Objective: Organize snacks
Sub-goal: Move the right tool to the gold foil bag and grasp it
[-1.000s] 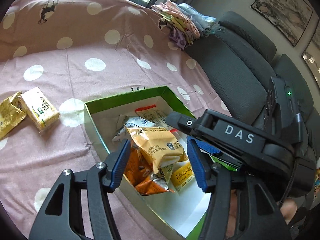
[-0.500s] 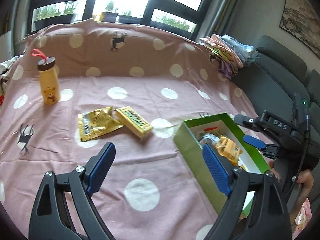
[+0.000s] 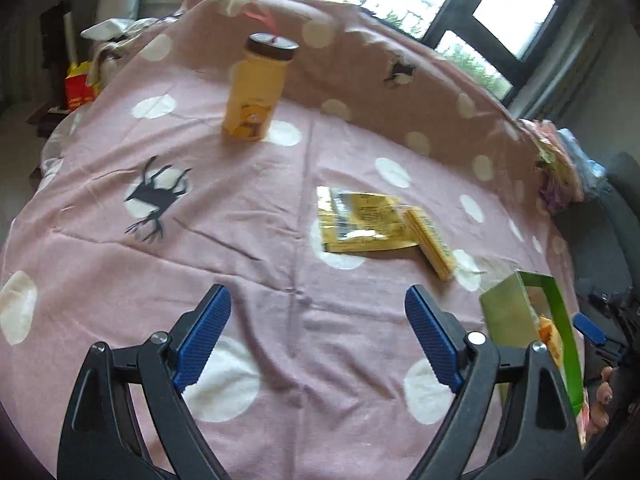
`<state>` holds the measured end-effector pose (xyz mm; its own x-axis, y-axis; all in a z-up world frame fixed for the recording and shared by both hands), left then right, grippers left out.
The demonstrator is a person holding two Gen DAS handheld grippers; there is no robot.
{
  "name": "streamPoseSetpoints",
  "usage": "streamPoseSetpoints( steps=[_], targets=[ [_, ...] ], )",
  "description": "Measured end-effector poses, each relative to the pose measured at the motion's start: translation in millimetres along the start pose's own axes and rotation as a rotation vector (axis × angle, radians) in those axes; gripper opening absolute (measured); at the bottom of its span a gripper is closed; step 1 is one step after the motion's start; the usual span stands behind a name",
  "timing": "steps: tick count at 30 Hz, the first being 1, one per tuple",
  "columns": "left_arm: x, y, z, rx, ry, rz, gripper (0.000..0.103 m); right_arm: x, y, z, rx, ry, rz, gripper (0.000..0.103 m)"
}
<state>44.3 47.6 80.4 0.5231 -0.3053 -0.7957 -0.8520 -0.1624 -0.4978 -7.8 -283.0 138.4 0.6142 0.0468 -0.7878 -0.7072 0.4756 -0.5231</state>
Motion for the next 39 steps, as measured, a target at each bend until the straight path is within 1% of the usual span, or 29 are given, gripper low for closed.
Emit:
streamPoseSetpoints(
  steps=[1, 3, 6, 9, 12, 14, 16, 20, 23, 25, 27, 31, 32, 33, 34, 36, 38, 39],
  targets=[
    [1, -2, 7, -0.019, -0.019, 0.007, 0.089, 3, 2, 6, -0.019, -0.003, 0.01, 0.086],
    [-1, -4, 19, -0.04, -0.02, 0.003, 0.089, 9, 5, 19, -0.045, -0.023, 0.033, 0.086],
    [-5, -8, 36, -0.084, -0.035, -0.014, 0.089, 19, 10, 38, -0.087, -0.074, 0.055, 0.086],
    [-6, -10, 55, -0.147, -0.07, -0.006, 0.089, 37, 15, 56, -0.11, -0.138, 0.111, 0.087],
    [-8, -13, 64, -0.173, -0.067, -0.005, 0.089, 61, 14, 75, -0.094, -0.204, 0.177, 0.087],
    [-8, -13, 66, -0.175, -0.058, -0.003, 0.089, 77, 10, 94, -0.117, -0.22, 0.211, 0.087],
    [-7, -14, 64, -0.171, -0.054, 0.006, 0.089, 94, 5, 118, -0.168, -0.194, 0.22, 0.087],
    [-2, -15, 63, -0.158, -0.058, 0.023, 0.089, 133, -3, 167, -0.316, -0.134, 0.227, 0.087],
    [0, -16, 64, -0.155, -0.056, 0.032, 0.089, 168, -9, 189, -0.359, -0.072, 0.239, 0.087],
    [0, -16, 64, -0.158, -0.053, 0.034, 0.089, 188, -12, 195, -0.349, -0.011, 0.254, 0.087],
    [1, -17, 65, -0.159, -0.052, 0.037, 0.089, 205, -13, 197, -0.36, 0.011, 0.276, 0.087],
    [1, -17, 63, -0.171, -0.047, 0.039, 0.089, 229, -3, 207, -0.458, 0.1, 0.306, 0.087],
    [2, -17, 63, -0.167, -0.043, 0.042, 0.089, 234, 1, 208, -0.487, 0.119, 0.316, 0.088],
    [2, -17, 62, -0.163, -0.042, 0.043, 0.089, 236, 4, 210, -0.517, 0.129, 0.309, 0.095],
    [2, -16, 61, -0.159, -0.044, 0.044, 0.089, 238, 7, 211, -0.538, 0.13, 0.31, 0.096],
    [3, -16, 61, -0.158, -0.05, 0.045, 0.089, 237, 11, 209, -0.539, 0.131, 0.288, 0.096],
    [4, -16, 61, -0.161, -0.052, 0.051, 0.089, 233, 16, 207, -0.54, 0.124, 0.283, 0.086],
    [4, -16, 62, -0.162, -0.053, 0.053, 0.089, 227, 18, 207, -0.547, 0.118, 0.277, 0.075]
  ],
)
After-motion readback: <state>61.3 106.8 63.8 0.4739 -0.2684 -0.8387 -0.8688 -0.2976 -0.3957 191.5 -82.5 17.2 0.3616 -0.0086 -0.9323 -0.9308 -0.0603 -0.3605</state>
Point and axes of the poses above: each gripper's, at about its wrist camera, not at the fingertips, and x roughly the way its jaws point, z to its left, y to its underside, the point moved 1 cm from there along x, roughly the way its jaws point, and after that the axes turned 7 degrees about z, right-handed, at the moved point
